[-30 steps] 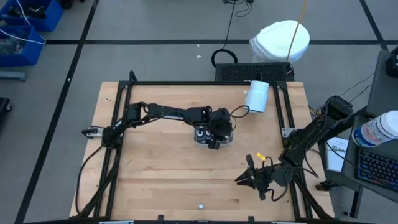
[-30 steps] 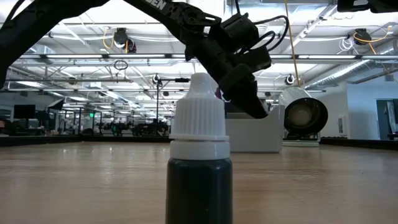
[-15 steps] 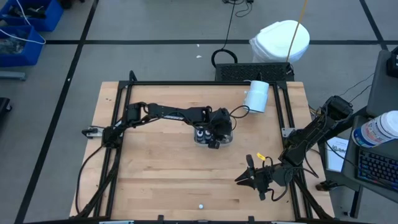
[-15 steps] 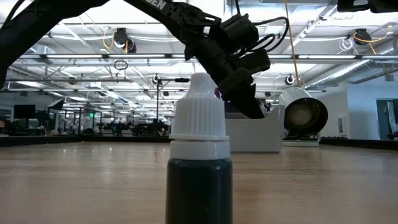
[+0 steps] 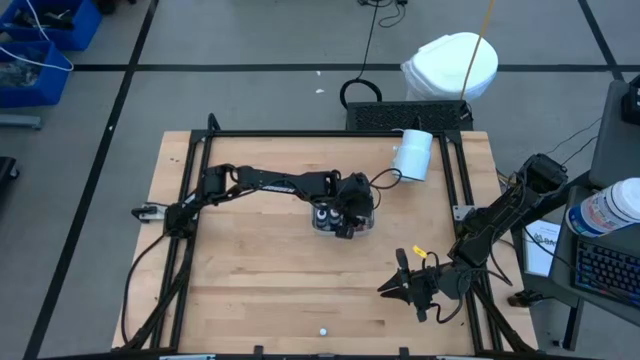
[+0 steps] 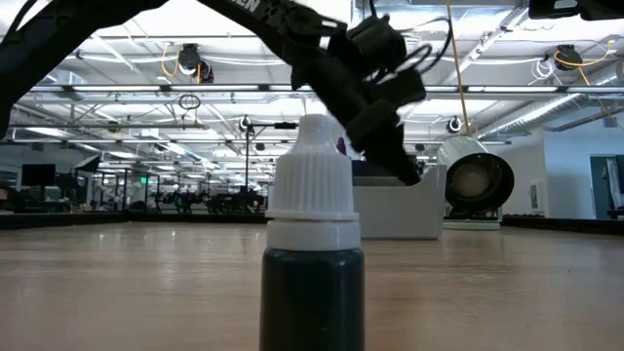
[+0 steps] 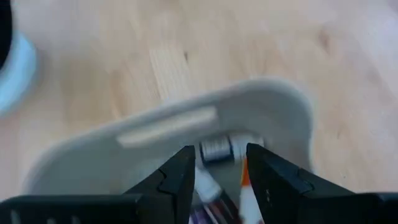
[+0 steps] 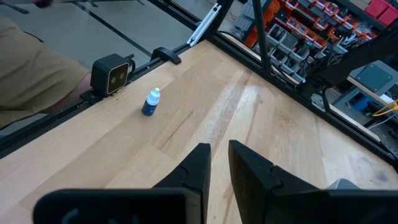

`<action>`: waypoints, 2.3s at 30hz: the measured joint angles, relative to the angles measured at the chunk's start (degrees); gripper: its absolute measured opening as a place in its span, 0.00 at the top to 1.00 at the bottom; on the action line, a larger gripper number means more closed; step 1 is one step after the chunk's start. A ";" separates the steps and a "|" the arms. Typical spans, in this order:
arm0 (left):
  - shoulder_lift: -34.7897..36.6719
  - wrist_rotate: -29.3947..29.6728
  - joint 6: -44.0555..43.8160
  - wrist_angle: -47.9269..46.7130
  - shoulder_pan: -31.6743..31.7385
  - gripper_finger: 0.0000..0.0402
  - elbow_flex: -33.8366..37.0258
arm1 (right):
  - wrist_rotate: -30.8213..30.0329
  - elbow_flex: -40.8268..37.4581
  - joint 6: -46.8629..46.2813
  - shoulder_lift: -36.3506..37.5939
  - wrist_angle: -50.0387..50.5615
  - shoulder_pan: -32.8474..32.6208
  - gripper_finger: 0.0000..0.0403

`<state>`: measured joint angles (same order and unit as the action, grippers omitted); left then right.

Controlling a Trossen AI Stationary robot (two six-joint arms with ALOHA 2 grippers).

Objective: Pick & Place food coloring
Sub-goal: Put the small blue food coloring bottle into the gray bin

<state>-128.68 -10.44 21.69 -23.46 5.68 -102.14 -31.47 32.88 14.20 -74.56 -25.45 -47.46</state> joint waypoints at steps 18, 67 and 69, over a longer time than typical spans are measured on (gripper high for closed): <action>13.99 15.82 -5.69 -41.46 -7.56 0.68 -28.90 | 0.07 -0.02 -0.44 -0.02 -2.21 -0.05 0.88; 94.59 28.07 -13.22 38.12 -35.96 1.00 83.38 | 0.27 -0.02 -4.41 -0.02 -4.31 2.28 0.88; 95.77 21.30 -12.79 42.45 -32.92 0.99 86.85 | 0.28 -0.02 -4.10 -0.02 -5.29 3.55 0.88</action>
<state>-32.91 10.87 8.90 18.99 -27.24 -15.30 -31.20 32.86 10.09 -74.59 -30.74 -43.91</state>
